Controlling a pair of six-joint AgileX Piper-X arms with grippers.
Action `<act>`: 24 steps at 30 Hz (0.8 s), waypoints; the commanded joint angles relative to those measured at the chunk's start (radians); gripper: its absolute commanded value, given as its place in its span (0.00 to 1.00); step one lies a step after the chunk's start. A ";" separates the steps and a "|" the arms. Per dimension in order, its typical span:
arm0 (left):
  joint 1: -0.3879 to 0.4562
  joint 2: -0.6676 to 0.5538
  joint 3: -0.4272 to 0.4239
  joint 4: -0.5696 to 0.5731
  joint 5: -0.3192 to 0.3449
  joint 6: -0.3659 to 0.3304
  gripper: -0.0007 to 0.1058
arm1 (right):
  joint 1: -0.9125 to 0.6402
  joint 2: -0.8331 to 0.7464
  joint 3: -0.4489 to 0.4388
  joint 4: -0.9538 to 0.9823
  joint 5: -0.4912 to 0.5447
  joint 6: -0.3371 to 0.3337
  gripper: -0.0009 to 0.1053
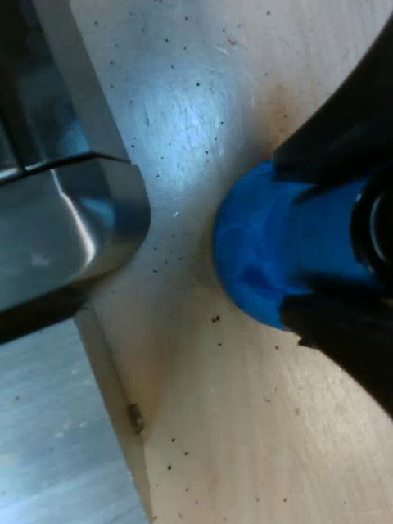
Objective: Grind coffee beans and then tamp
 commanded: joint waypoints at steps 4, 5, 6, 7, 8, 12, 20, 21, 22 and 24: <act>0.001 0.015 0.000 -0.016 0.000 0.002 0.01 | 0.001 0.000 -0.007 -0.008 -0.003 0.005 0.64; 0.001 0.015 0.000 -0.018 0.000 0.002 0.01 | 0.001 0.000 -0.007 -0.008 -0.003 0.006 0.64; 0.001 0.015 0.000 -0.020 0.008 0.002 0.02 | 0.001 0.000 -0.007 -0.008 -0.003 0.009 0.64; 0.001 0.015 0.000 -0.019 0.018 0.002 0.07 | 0.001 0.000 -0.007 -0.008 -0.003 0.012 0.64; 0.001 0.015 0.000 -0.019 0.024 0.002 0.10 | 0.001 0.000 -0.007 -0.008 -0.003 0.012 0.64; 0.001 0.015 0.000 -0.012 0.029 0.002 0.51 | 0.001 0.000 -0.007 -0.008 -0.003 0.011 0.64; 0.001 0.015 0.000 0.014 0.087 0.013 0.80 | 0.001 0.000 -0.007 -0.008 -0.003 0.020 0.64; 0.001 0.012 -0.005 0.027 0.089 0.013 0.80 | 0.001 0.000 -0.007 -0.008 -0.003 0.020 0.64; 0.001 0.009 -0.011 0.043 0.089 0.013 0.80 | 0.001 0.000 -0.007 -0.008 -0.003 0.020 0.64; 0.001 -0.007 -0.017 0.066 0.087 0.013 0.80 | 0.001 0.000 -0.012 -0.006 -0.003 0.034 0.64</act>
